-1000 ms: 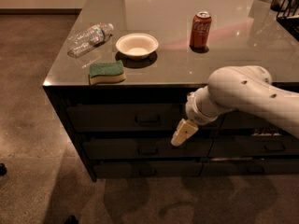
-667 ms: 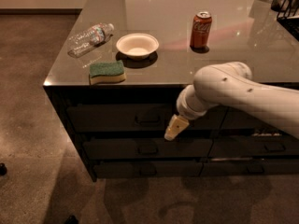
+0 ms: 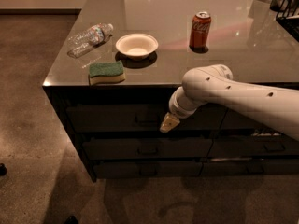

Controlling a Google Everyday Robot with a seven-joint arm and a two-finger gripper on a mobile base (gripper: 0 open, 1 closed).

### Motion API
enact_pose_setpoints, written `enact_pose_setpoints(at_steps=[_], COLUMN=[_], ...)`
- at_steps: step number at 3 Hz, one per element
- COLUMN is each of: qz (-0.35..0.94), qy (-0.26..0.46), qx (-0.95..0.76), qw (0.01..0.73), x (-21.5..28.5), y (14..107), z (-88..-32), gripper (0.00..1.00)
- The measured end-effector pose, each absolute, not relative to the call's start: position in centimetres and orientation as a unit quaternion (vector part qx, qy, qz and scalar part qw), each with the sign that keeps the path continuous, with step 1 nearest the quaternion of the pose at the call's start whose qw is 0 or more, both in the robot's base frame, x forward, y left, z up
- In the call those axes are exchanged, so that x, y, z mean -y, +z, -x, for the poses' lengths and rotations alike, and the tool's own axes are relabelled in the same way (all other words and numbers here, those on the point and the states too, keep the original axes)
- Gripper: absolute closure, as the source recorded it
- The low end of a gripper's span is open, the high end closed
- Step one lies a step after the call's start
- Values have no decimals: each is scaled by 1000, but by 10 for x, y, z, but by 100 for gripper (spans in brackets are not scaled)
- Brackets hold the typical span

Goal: Open top drawer

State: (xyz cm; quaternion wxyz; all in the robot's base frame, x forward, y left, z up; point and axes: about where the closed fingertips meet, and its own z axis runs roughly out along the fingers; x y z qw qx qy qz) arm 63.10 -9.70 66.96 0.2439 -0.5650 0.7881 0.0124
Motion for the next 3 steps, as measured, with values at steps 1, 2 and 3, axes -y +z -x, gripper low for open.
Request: enact_pose_setpoints(at_steps=[1, 2, 3], qz=[565, 570, 571], qy=[26, 26, 26], qx=[-787, -783, -782], qw=[247, 249, 250], x=[96, 93, 93], y=[656, 656, 657], z=[-632, -622, -621], gripper=[34, 34, 35])
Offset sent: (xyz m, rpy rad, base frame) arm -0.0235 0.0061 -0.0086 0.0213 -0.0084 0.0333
